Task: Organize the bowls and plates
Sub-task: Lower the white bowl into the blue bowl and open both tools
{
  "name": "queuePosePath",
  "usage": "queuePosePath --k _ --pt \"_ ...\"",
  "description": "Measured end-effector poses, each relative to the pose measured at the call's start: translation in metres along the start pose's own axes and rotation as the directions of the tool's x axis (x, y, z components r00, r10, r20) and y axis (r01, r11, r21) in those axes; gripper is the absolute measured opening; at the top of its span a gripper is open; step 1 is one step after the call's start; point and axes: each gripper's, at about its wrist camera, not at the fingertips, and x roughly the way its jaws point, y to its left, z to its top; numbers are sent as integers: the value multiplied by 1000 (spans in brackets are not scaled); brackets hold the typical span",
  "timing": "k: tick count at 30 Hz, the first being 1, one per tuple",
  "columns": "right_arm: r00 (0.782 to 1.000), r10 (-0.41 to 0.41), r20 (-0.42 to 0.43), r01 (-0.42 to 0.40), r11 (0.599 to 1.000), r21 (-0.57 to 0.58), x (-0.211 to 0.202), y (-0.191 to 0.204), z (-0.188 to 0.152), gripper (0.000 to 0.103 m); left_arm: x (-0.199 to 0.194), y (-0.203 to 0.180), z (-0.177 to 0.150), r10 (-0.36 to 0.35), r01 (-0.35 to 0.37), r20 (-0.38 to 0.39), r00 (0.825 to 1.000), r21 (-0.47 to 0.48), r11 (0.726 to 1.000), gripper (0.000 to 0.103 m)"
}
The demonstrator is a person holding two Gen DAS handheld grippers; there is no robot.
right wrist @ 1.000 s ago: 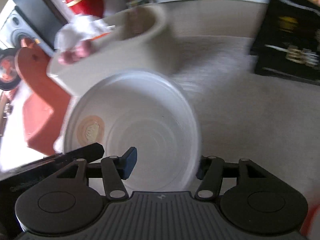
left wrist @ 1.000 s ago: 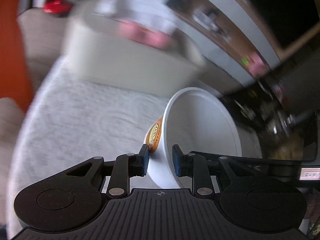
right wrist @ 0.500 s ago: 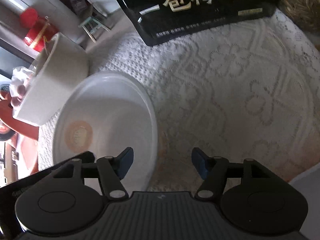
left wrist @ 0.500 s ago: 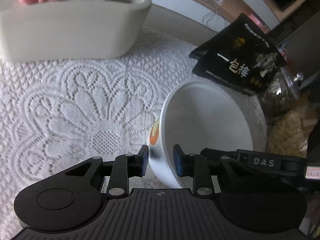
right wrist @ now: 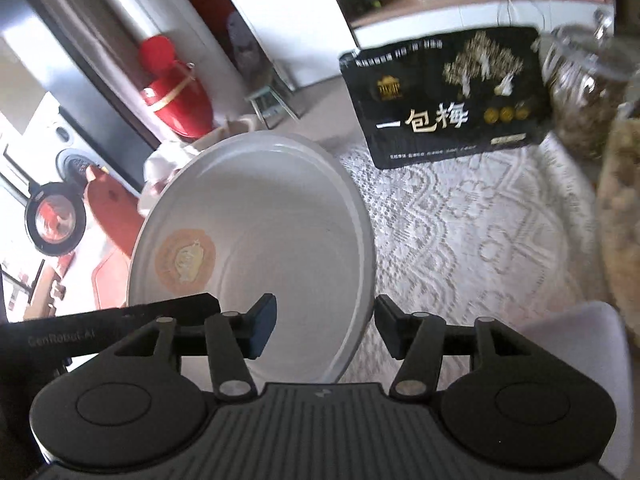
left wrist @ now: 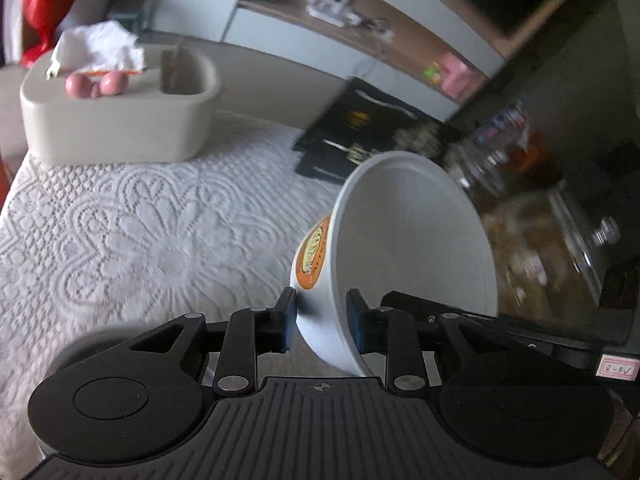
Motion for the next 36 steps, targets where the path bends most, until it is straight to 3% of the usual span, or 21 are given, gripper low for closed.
queuePosePath --k 7,12,14,20,27,36 --pt "999 -37 16 38 998 -41 -37 -10 -56 57 -5 -13 -59 -52 54 -40 998 44 998 31" --pt "998 -55 10 55 998 -9 -36 -20 -101 57 11 7 -103 -62 59 -85 994 -30 998 28" --pt "997 -64 43 65 997 -41 -40 -15 -111 56 10 7 -103 -48 47 -48 998 -23 999 25" --pt "997 -72 19 72 997 -36 -38 -11 -113 57 -14 -7 -104 -8 8 12 1000 23 1000 25" --pt "996 -80 49 82 996 -36 -52 -7 -110 57 -29 -11 -106 0 -1 38 999 25 1000 25" --pt "993 -107 56 109 993 -33 -56 -4 -110 60 -40 -6 -110 -72 72 37 997 0 997 25"
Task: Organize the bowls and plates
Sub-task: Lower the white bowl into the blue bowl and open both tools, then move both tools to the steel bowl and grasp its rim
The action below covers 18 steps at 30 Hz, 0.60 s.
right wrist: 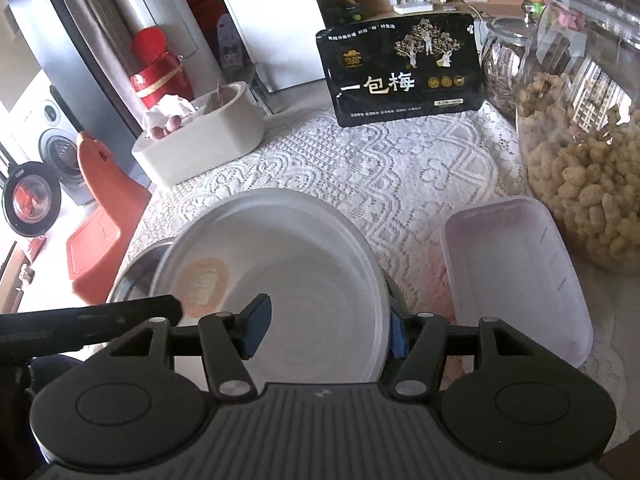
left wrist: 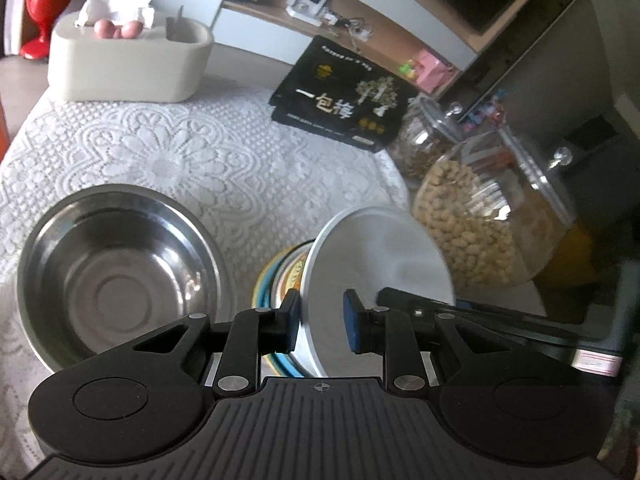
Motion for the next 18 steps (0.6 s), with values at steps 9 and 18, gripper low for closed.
queuePosePath --k 9,18 --pt "1000 -17 22 17 1000 16 -8 -1 3 64 -15 5 2 -70 71 44 997 -22 997 25" --pt "993 -90 78 93 995 -40 -18 12 5 65 -19 29 4 -1 5 56 998 -68 998 25"
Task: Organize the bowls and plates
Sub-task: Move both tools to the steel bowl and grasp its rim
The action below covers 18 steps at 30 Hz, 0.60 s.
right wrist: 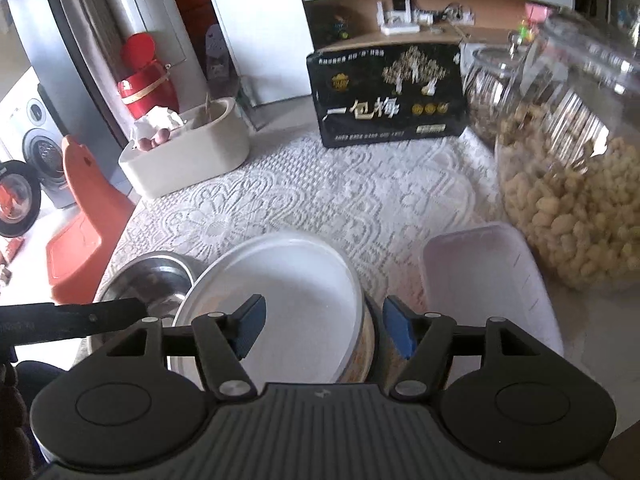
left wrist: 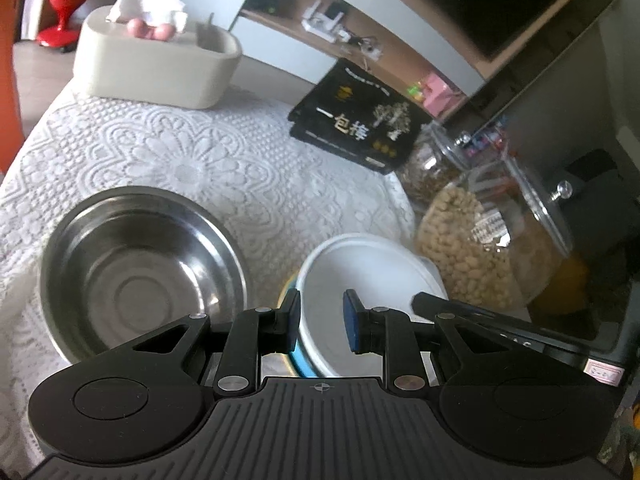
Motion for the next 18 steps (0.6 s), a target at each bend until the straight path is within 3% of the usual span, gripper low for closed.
queuePosePath --k 4,6,8,10,13,18 --pt "997 -27 70 31 998 -60 -17 16 4 67 -18 19 2 31 -30 50 998 -8 1000 25" --pt "996 -4 86 11 996 -87 -24 27 9 67 -27 34 3 90 -89 85 992 -25 996 25" --pt "996 22 85 -13 994 -113 -26 42 14 68 -37 54 3 185 -178 121 975 -62 982 25" --pt "997 57 61 -48 989 -141 -21 59 21 68 -45 77 2 269 -253 138 953 -119 960 25" --pt "994 105 -6 -105 981 -166 2 89 30 68 -50 108 2 340 -313 127 932 -194 930 25" --pt "985 92 -146 -126 963 -238 59 138 37 68 -47 138 -6 358 -329 91 929 -237 914 25"
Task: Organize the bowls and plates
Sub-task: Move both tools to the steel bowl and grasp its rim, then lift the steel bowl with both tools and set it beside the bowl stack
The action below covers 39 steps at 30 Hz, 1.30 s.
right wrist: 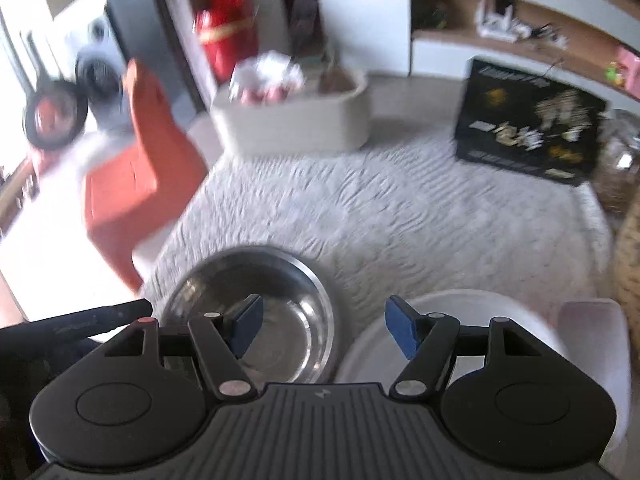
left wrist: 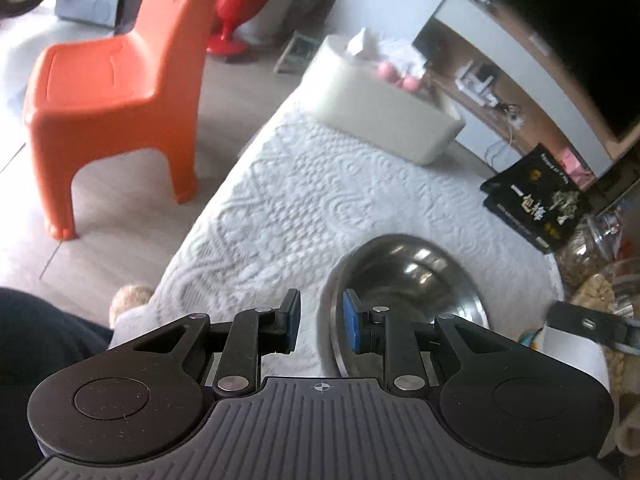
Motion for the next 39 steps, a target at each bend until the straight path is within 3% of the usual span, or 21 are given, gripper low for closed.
queuePosePath --k 5,9,13,19,24,27,34,39 --pt "991 -81 -104 75 995 -63 56 22 17 68 10 6 -10 -41 41 -22 999 9 999 32" --pt "973 -146 -180 136 988 -67 92 22 26 68 8 10 -13 -62 62 -25 998 2 998 31" --pt "954 -192 -230 176 981 -85 119 26 30 68 13 15 -15 -131 129 -51 990 -40 991 31" --pt "941 -150 -305 151 988 -20 149 18 25 68 22 24 -17 -214 207 -81 973 -88 974 31" --pt "936 -127 -328 127 992 -20 156 23 18 70 24 24 -15 -225 218 -71 972 -94 971 28" --pt "932 -129 -340 129 991 -22 155 24 19 71 33 22 -17 -249 236 -120 961 -111 965 26" --pt "934 -124 -336 123 992 -24 155 23 18 72 27 13 -20 -190 186 -88 978 -55 981 25" --pt "939 -105 -329 113 994 5 152 19 19 72 5 21 -12 -249 244 -72 966 -67 967 24"
